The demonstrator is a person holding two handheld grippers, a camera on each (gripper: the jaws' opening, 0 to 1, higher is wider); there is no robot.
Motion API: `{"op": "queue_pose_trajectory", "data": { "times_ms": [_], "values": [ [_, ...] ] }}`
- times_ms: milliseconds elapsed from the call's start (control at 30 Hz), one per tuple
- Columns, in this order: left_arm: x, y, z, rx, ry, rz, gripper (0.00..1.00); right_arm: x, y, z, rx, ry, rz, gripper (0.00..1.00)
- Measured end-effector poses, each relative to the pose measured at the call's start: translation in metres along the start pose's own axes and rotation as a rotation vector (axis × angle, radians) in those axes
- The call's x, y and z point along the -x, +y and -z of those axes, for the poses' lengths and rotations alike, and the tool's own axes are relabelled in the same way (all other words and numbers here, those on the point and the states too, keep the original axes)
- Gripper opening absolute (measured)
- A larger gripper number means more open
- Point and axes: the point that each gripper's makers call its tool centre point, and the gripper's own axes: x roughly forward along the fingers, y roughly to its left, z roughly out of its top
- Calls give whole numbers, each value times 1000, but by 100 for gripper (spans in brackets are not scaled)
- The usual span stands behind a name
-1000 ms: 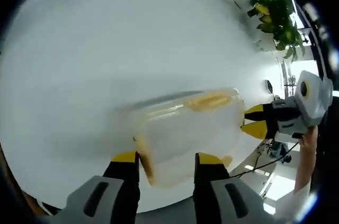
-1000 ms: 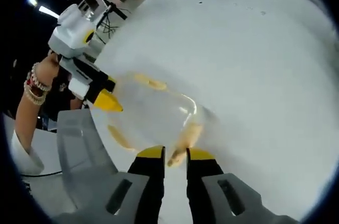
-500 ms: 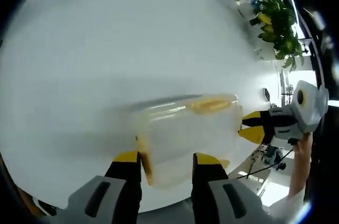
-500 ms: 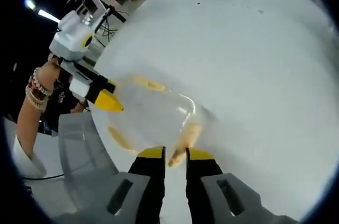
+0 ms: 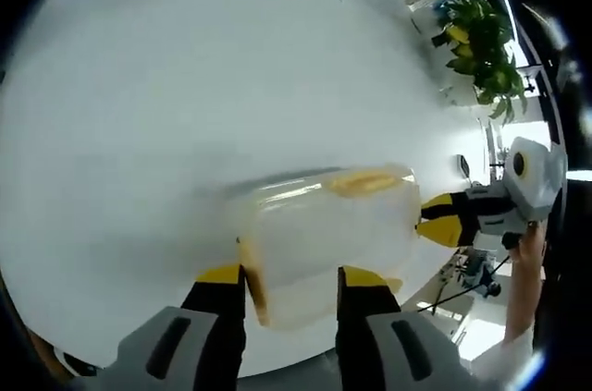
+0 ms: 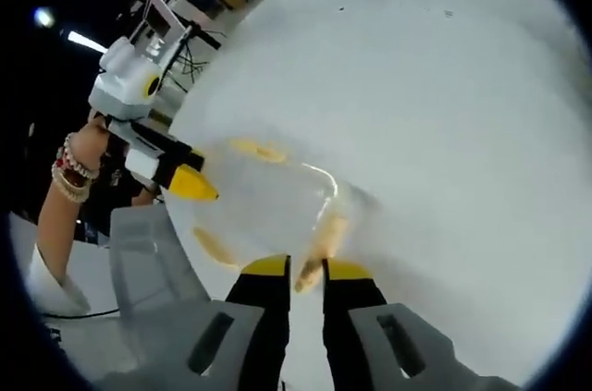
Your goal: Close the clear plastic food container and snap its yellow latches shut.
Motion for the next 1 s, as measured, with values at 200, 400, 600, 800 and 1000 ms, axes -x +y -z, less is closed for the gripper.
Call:
{"op": "queue_pose_trajectory", "data": {
  "times_ms": [200,400,600,800,1000],
  "values": [
    [7,2,-12,-211,-171,-26,34,0,2,-3,131,14,75,11],
    [44,16,-36,-472,-293,-213,27,5,1,-8,336,61,101,8],
    [44,4,-27,-604,-326,-154,4,18,15,-36,491,-18,119,0],
    [26,-24,-17,-671,-337,-50,0,1,48,-44,528,-62,-26,0],
    [8,-43,-15,-723,-334,-21,0,-18,57,-56,621,-73,-55,0]
  ]
}}
